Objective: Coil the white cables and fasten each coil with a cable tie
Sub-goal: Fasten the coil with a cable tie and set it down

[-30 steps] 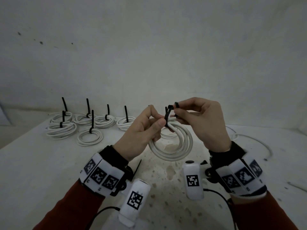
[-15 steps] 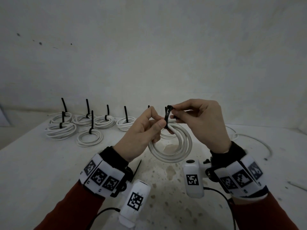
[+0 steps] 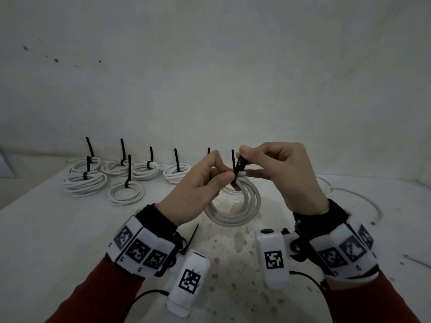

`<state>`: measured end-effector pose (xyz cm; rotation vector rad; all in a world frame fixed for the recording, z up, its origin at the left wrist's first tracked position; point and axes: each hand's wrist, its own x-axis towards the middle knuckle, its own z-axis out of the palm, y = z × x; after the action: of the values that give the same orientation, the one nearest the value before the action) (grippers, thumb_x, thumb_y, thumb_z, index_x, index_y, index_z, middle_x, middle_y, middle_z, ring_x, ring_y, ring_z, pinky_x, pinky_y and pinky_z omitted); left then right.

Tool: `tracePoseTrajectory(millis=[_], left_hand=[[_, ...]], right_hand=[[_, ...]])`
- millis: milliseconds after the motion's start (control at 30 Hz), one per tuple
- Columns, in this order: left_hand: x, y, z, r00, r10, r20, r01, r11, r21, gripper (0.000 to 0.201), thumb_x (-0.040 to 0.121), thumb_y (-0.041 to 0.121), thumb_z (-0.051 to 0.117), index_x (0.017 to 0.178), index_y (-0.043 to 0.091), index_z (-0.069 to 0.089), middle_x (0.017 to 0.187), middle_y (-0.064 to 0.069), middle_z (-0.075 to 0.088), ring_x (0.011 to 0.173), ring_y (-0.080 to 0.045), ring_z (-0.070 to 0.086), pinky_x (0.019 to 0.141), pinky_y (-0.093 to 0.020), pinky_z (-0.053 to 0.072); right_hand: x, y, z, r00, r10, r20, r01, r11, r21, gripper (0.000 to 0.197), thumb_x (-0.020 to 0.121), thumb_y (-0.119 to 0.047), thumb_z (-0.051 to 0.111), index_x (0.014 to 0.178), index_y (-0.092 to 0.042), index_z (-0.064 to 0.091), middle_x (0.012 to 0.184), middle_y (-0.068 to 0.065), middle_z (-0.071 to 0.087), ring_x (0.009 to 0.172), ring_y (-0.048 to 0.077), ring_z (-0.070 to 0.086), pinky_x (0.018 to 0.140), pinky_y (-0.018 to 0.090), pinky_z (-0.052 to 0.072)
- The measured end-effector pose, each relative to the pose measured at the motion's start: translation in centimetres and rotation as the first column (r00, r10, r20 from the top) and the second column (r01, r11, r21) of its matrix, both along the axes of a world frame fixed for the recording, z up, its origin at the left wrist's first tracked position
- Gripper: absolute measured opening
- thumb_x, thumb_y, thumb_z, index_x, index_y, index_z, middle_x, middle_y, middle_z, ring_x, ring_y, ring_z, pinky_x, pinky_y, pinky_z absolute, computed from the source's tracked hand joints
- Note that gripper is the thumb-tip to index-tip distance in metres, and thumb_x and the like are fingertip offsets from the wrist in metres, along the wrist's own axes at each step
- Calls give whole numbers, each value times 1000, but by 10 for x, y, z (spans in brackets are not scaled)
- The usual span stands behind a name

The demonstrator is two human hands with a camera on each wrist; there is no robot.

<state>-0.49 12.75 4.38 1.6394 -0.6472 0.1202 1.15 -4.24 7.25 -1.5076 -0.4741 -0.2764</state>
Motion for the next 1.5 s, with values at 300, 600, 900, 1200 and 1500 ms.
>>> tracePoseTrajectory(millis=[300,600,900,1200,1500], left_hand=[[1,1,1,997,65,49,-67,996,51,22,95,2,46,77,13,37,80,-9,67,53,3,48,55,-10,35],[7,7,-5,975,118,187,-144,980,134,14,86,38,52,77,31,45,88,-2,70,90,-24,64,88,-52,46],[10,8,-4,763,231,603,-482,826,294,16,93,27,44,85,12,44,85,5,64,73,-1,53,65,-18,42],[18,17,-5,583,192,790,-668,667,330,12,94,25,40,85,20,35,75,-5,53,65,-22,47,59,-28,35],[19,24,-1,659,400,638,-610,780,141,21,94,19,52,86,-1,51,77,16,55,62,-6,48,59,-7,35]], right_hand=[[0,-2,1,986,107,-128,-94,990,101,23,69,-15,72,88,-2,70,74,13,72,73,21,70,72,31,58],[4,-2,-2,962,206,-181,-154,953,262,26,82,5,63,101,-12,57,77,6,62,80,29,67,72,35,57],[7,2,-2,892,107,-439,-86,994,68,26,74,-29,73,75,-8,58,67,6,57,60,20,57,64,31,56],[2,8,-5,811,329,-483,-228,939,256,21,76,-19,63,82,1,67,60,2,60,50,8,52,54,18,52],[0,12,-8,797,393,-459,-321,919,230,26,72,-13,62,93,0,69,61,3,56,53,7,43,50,13,39]])
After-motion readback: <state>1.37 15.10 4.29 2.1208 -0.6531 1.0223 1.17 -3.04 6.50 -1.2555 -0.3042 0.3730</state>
